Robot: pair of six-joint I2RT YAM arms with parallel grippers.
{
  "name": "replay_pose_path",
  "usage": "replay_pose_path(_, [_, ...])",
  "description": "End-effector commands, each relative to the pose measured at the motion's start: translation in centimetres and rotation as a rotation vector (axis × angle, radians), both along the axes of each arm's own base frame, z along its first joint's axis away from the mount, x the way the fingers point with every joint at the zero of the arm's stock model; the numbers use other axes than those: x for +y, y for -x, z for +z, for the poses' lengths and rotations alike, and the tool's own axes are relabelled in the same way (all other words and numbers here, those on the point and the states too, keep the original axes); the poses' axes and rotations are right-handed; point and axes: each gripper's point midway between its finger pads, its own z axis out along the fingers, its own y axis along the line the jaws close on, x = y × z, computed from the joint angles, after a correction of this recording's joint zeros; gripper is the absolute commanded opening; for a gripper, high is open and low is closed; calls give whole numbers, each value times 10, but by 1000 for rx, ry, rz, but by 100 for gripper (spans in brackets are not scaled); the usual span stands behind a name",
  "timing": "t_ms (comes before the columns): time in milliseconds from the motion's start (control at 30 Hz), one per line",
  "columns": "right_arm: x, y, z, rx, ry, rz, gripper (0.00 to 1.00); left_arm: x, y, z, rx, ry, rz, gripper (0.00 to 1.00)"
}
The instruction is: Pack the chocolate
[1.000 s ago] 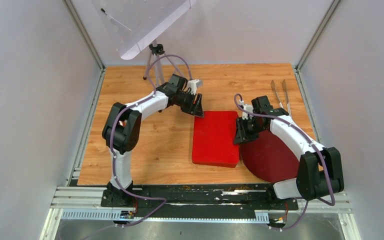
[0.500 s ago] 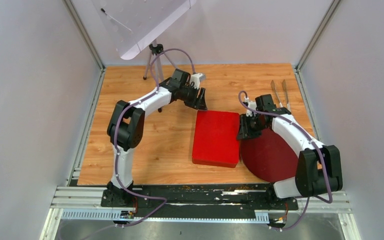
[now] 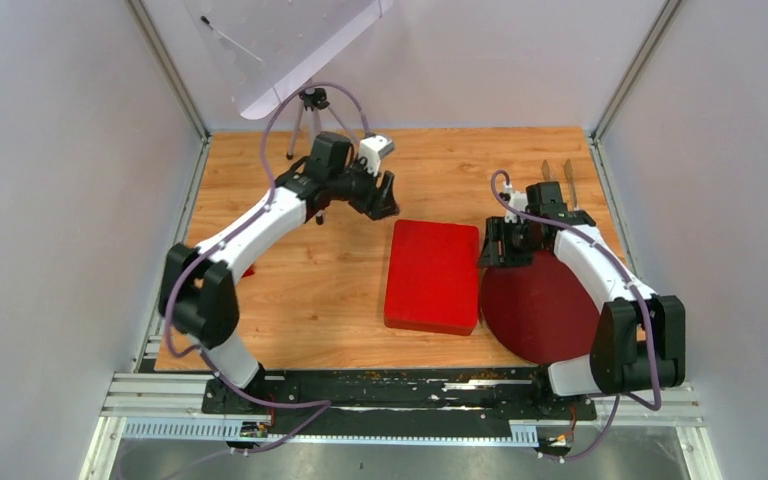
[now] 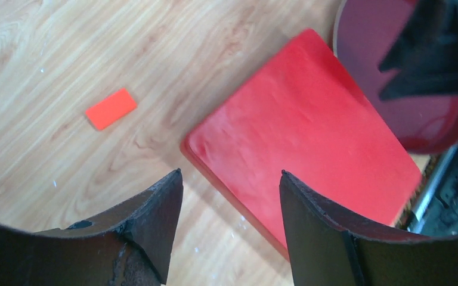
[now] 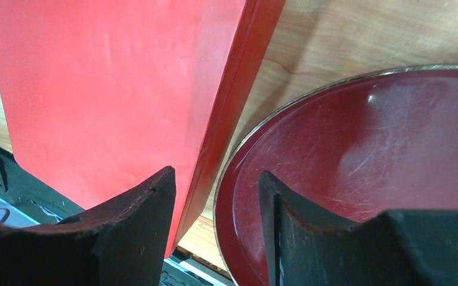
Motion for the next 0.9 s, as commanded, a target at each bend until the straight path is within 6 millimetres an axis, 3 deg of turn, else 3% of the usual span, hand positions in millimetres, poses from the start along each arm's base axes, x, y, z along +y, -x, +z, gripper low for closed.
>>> replay_pose_path(0, [7, -25, 34, -170, -41, 101, 54, 16, 54, 2, -23, 2, -117, 67])
replay_pose_path(67, [17, -28, 42, -203, -90, 152, 54, 17, 80, -5, -10, 34, -204, 66])
replay_pose_path(133, [25, -34, 52, -236, -136, 190, 59, 18, 93, -13, -24, 49, -246, 68])
replay_pose_path(200, [30, -43, 59, -262, -161, 202, 60, 19, 93, -21, -45, 48, -246, 69])
replay_pose_path(367, [34, -70, 59, -275, -167, 183, 50, 3, 87, -28, -30, 84, -280, 69])
replay_pose_path(633, [37, -100, 29, -207, -171, 177, 42, -25, 32, -58, -13, 94, -199, 67])
replay_pose_path(700, [36, -106, 11, -170, -161, 161, 41, -31, 17, -73, 5, 81, -172, 67])
replay_pose_path(867, [31, -116, -31, -54, -122, 112, 39, -26, -12, -133, 67, -65, -107, 64])
